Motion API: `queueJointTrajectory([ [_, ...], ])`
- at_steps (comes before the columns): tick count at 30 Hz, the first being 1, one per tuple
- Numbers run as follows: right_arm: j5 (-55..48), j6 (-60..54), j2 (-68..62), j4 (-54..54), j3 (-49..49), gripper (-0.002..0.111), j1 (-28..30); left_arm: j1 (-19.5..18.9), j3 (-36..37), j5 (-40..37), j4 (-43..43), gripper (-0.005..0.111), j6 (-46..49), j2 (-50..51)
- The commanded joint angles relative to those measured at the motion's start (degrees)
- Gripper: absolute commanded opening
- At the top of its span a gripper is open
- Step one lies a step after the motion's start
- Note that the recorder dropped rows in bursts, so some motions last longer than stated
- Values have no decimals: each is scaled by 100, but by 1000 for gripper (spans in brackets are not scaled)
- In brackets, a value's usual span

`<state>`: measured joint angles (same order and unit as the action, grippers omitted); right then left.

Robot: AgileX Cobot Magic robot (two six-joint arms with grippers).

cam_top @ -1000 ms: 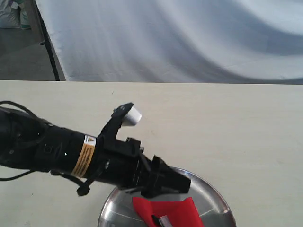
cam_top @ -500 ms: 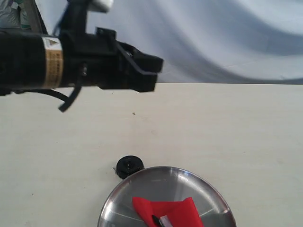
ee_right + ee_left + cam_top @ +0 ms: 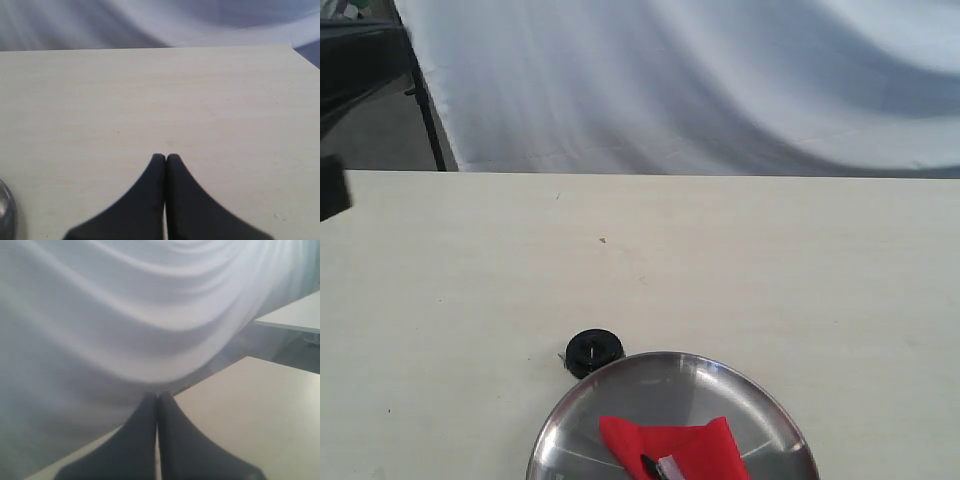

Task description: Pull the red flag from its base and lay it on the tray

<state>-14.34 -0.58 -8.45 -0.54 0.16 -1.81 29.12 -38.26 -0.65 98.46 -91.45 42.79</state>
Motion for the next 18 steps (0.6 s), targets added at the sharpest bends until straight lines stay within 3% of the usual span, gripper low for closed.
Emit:
queueJointTrajectory([
  [1, -13, -18, 22, 17, -16, 0, 17, 10, 874, -563, 6, 0, 18, -952],
  [6, -13, -18, 22, 17, -16, 0, 17, 10, 1879, -1242, -21, 0, -81, -1888],
  [12, -13, -18, 22, 17, -16, 0, 17, 10, 2631, -1143, -21, 0, -347, -2324],
  [15, -13, -18, 22, 17, -16, 0, 17, 10, 2669, -671, -21, 0, -1275, -2324],
  [18, -13, -18, 22, 17, -16, 0, 17, 10, 2669, -301, -44, 0, -2998, -2324],
])
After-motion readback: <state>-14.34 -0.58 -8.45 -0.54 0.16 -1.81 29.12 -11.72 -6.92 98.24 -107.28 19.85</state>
